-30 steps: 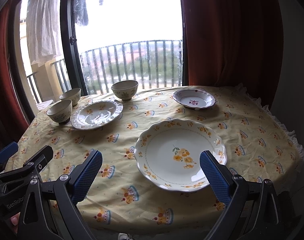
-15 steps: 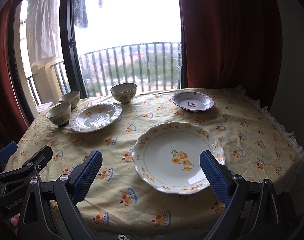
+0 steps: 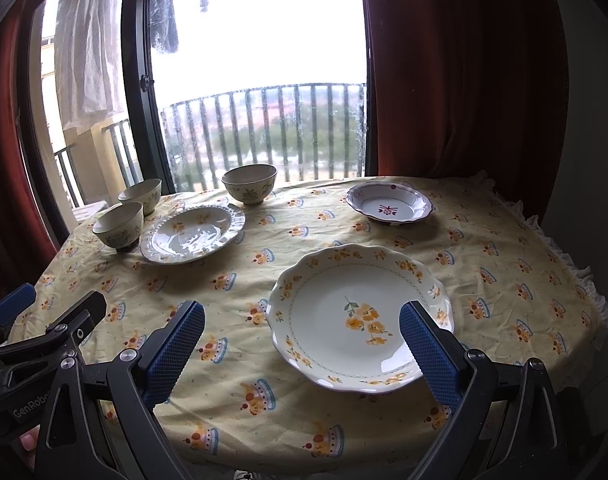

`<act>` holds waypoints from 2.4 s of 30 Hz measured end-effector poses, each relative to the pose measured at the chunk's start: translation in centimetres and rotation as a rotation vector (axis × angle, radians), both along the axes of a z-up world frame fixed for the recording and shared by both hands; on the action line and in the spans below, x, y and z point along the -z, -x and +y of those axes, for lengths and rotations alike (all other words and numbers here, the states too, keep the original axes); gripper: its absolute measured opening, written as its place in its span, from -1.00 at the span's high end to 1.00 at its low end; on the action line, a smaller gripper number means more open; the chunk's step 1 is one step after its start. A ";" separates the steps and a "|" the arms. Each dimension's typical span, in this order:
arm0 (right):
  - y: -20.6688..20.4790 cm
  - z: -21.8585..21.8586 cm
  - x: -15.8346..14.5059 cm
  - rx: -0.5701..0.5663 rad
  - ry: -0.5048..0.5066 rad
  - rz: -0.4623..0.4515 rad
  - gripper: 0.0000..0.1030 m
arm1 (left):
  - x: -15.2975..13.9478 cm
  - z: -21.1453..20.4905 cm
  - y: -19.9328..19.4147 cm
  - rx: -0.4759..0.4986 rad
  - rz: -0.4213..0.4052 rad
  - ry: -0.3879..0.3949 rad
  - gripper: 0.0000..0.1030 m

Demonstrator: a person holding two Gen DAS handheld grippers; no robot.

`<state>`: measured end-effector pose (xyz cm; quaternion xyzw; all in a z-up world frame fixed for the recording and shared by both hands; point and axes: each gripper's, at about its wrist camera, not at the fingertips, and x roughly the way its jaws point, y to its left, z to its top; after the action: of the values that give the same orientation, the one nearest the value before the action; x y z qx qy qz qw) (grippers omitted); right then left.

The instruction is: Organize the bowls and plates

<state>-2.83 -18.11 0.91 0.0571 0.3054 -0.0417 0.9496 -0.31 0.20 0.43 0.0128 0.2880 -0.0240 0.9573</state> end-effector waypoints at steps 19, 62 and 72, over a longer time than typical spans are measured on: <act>-1.0 0.3 0.2 -0.015 -0.015 0.016 -0.93 | 0.2 -0.3 -0.4 0.000 0.011 0.000 -0.98; -14.9 -10.8 2.8 0.077 -0.044 0.297 -0.92 | 2.9 -10.7 -15.7 0.069 0.374 0.005 -0.79; -17.4 -15.3 8.2 -0.005 -0.051 0.429 -0.85 | 7.4 -15.4 -16.4 0.011 0.503 -0.019 -0.62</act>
<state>14.53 -33.39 -7.30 0.0703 0.5018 -0.0428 0.8611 16.10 -15.21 -6.96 0.0168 0.5175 -0.0289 0.8551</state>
